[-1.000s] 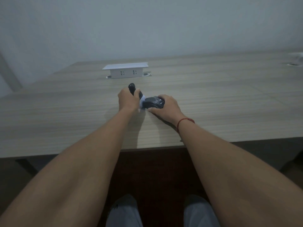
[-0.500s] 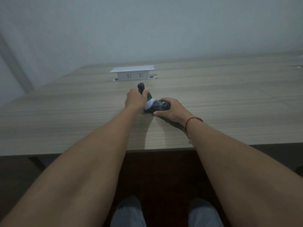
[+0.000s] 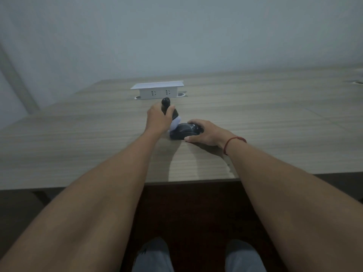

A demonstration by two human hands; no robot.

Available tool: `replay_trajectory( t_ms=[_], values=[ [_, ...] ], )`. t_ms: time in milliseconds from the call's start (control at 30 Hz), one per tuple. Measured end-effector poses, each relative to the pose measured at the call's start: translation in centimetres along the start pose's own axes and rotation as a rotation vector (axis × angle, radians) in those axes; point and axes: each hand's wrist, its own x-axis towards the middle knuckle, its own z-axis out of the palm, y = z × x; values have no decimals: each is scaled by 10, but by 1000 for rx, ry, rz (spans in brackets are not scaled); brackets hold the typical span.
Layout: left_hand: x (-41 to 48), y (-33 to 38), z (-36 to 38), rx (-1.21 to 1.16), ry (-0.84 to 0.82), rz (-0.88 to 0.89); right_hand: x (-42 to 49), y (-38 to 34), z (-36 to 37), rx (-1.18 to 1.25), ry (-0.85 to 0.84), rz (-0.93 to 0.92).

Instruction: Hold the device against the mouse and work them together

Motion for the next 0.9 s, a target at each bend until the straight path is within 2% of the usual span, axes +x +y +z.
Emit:
replay_trajectory(
  t_ms=[67,200,333,433,500,567,767,900],
  values=[
    [-3,2,3,-16,-37,-1,0,-2,-4,-53,-52,1],
    [-1,-10,2,182,-47,37,2,-2,-11,-106,-94,35],
    [-4,2,4,-22,34,71,6,0,-11,-83,-63,103],
    [-12,0,12,15,35,-27,5,-2,-8,149,5,184],
    [-12,-7,11,115,33,-93,5,-4,-4,200,61,250],
    [-10,-11,9,166,41,-90,6,-8,3,141,128,305],
    [-10,-15,7,10,111,-67,4,-13,26,-233,451,385],
    [-6,-19,2,-28,113,-68,1,-12,21,-176,494,391]
  ],
)
